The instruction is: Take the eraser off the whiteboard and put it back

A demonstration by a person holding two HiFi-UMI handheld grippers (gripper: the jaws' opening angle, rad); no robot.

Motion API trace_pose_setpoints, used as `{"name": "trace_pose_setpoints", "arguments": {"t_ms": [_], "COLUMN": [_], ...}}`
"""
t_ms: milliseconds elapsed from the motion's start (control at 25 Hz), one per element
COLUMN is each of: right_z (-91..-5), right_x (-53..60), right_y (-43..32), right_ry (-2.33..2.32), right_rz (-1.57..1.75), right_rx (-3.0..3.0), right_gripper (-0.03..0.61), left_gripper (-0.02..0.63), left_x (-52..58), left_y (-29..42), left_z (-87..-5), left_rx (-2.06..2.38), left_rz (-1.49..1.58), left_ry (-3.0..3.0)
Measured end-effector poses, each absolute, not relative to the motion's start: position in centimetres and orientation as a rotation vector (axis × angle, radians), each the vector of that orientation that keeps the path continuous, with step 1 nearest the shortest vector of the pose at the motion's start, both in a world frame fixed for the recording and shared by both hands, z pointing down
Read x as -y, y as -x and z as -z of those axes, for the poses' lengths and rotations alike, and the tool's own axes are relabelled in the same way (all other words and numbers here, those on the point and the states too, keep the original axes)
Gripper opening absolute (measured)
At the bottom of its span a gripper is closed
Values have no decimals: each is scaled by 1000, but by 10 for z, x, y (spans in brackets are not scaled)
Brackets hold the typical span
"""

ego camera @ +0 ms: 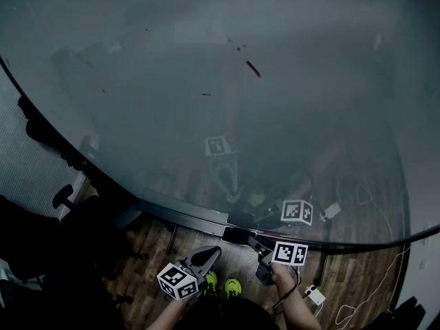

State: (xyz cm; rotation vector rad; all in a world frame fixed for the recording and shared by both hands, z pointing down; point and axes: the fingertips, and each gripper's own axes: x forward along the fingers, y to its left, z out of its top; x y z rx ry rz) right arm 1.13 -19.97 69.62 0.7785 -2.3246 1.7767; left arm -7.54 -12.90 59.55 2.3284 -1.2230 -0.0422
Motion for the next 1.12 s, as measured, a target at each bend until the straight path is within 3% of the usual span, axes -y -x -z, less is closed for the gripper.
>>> {"name": "trace_pose_setpoints", "arguments": {"t_ms": [1120], "right_z": [-661], "right_x": [189], "right_y": [-9], "right_ry": [-810], "right_rz": [-1808], "right_rx": [2368], "right_gripper": [169], "left_gripper": [6], "left_x": [139], "left_y": [73], "left_z": [-581], "left_rx": [1186], "left_rz": [16], "left_ry": [-2387]}}
